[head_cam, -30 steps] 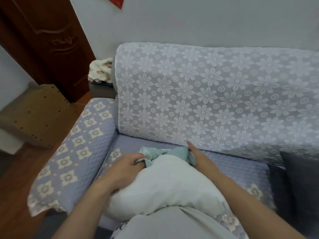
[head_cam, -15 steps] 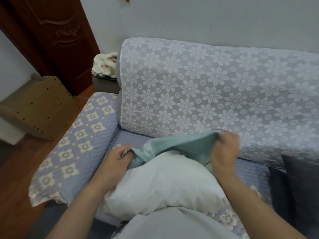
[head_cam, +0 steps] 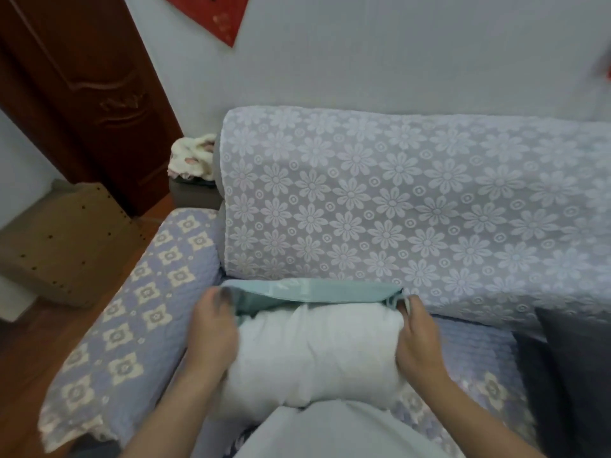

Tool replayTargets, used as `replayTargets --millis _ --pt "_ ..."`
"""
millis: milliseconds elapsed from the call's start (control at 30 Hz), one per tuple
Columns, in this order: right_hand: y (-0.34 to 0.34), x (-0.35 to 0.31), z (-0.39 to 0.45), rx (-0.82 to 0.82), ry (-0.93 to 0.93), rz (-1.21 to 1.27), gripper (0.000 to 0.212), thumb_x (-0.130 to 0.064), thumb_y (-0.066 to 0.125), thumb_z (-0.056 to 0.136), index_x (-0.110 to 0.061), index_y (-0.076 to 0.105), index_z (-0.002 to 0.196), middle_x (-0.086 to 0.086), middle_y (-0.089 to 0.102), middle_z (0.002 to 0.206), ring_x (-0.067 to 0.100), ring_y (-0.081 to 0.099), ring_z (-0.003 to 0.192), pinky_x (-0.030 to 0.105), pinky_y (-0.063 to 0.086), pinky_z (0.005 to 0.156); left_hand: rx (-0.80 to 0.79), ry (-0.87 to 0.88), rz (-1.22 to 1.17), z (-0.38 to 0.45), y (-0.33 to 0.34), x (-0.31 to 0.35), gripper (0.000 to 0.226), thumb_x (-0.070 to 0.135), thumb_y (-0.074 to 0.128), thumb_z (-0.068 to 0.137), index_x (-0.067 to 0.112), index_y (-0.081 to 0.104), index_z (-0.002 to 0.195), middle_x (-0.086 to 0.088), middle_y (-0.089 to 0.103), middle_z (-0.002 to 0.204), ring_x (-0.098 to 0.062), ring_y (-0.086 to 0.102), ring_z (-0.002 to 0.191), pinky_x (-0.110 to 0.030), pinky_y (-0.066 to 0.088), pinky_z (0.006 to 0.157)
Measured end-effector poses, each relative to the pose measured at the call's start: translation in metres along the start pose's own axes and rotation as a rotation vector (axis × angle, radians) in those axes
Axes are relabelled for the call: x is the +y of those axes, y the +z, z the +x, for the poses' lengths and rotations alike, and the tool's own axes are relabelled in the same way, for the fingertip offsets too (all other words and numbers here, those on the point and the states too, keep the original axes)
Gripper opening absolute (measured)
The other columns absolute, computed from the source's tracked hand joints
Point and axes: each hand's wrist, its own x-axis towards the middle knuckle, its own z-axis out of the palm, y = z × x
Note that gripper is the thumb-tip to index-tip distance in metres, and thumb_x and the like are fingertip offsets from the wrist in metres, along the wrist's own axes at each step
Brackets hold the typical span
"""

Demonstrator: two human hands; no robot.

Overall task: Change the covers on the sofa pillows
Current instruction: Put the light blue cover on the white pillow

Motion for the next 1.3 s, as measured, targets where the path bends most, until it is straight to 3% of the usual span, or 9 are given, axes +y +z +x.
replayTargets --millis 133,333,500,600,733,867,1067,1200,1300 --pt "-0.012 -0.098 0.074 0.292 0.015 0.191 0.029 -0.025 0.036 0.108 -0.009 0.050 0.089 -0.004 0.050 0.078 0.008 0.050 0.071 0.017 0.039 0.061 -0.001 0.163 0.019 0.057 -0.023 0.079 0.025 0.015 0.043 0.106 0.022 0.063 0.093 -0.001 0.067 0.091 -0.016 0.061 0.078 -0.027 0.044 0.059" --pt "-0.062 -0.209 0.105 0.575 -0.378 0.268 0.028 -0.028 0.039 0.103 -0.012 0.050 0.083 -0.005 0.046 0.073 0.017 0.045 0.069 0.033 0.032 0.063 0.296 0.569 0.033 0.079 -0.087 0.170 0.020 0.011 0.048 0.099 0.022 0.064 0.094 0.005 0.065 0.083 -0.006 0.059 0.076 -0.024 0.045 0.065" --pt "-0.047 -0.222 0.147 0.407 -0.110 0.075 0.027 -0.014 0.037 0.105 0.000 0.060 0.103 0.027 0.063 0.107 0.043 0.057 0.101 0.042 0.035 0.079 0.289 0.294 0.065 0.132 -0.063 0.152 0.017 0.016 0.048 0.093 0.015 0.065 0.093 -0.010 0.069 0.092 -0.038 0.065 0.089 -0.045 0.050 0.070" --pt "-0.090 -0.244 0.144 0.594 -0.210 0.249 0.030 -0.026 0.038 0.107 -0.007 0.049 0.087 0.003 0.049 0.076 0.024 0.044 0.071 0.037 0.027 0.060 0.260 0.349 -0.280 0.118 -0.091 0.170 0.023 0.018 0.046 0.100 0.017 0.066 0.089 -0.005 0.069 0.082 -0.024 0.065 0.070 -0.039 0.052 0.059" --pt "-0.047 -0.241 0.121 0.364 -0.447 -0.037 0.025 -0.029 0.043 0.102 -0.015 0.048 0.081 -0.001 0.053 0.071 0.022 0.050 0.067 0.037 0.033 0.058 -0.022 0.235 -0.482 0.126 -0.088 0.207 0.027 0.010 0.040 0.104 0.011 0.064 0.092 -0.012 0.056 0.064 -0.015 0.043 0.037 -0.020 0.034 0.037" --pt "-0.054 -0.216 0.132 0.123 -0.235 -0.304 0.027 -0.022 0.040 0.103 -0.009 0.051 0.084 0.014 0.060 0.088 0.038 0.057 0.088 0.040 0.038 0.071 -0.144 0.103 -0.383 0.140 -0.091 0.186 0.026 0.005 0.040 0.103 -0.002 0.065 0.097 -0.013 0.047 0.059 -0.013 0.036 0.033 -0.021 0.035 0.037" --pt "-0.115 -0.177 0.101 -0.063 0.214 0.650 0.024 -0.024 0.052 0.104 -0.008 0.070 0.102 0.011 0.077 0.094 0.027 0.073 0.087 0.042 0.061 0.075 -0.238 0.150 -0.375 0.151 -0.118 0.229 0.026 0.005 0.046 0.101 0.012 0.055 0.078 -0.002 0.040 0.052 -0.005 0.028 0.030 -0.015 0.025 0.034" --pt "-0.153 -0.093 0.096 0.189 0.411 0.811 0.031 -0.028 0.060 0.095 -0.008 0.067 0.117 0.009 0.075 0.107 0.020 0.074 0.092 0.045 0.061 0.072 -0.446 0.328 -0.186 0.151 -0.006 0.306 0.021 0.002 0.046 0.099 0.016 0.053 0.085 -0.007 0.048 0.069 -0.011 0.053 0.043 -0.020 0.045 0.041" --pt "-0.187 0.004 0.073 0.498 0.603 0.664 0.020 -0.021 0.051 0.102 -0.015 0.062 0.119 0.007 0.069 0.117 0.026 0.072 0.096 0.044 0.059 0.078 -0.733 0.487 0.011 0.111 0.149 0.307 0.020 0.014 0.054 0.101 0.018 0.060 0.120 -0.018 0.066 0.114 -0.029 0.067 0.098 -0.034 0.054 0.076"
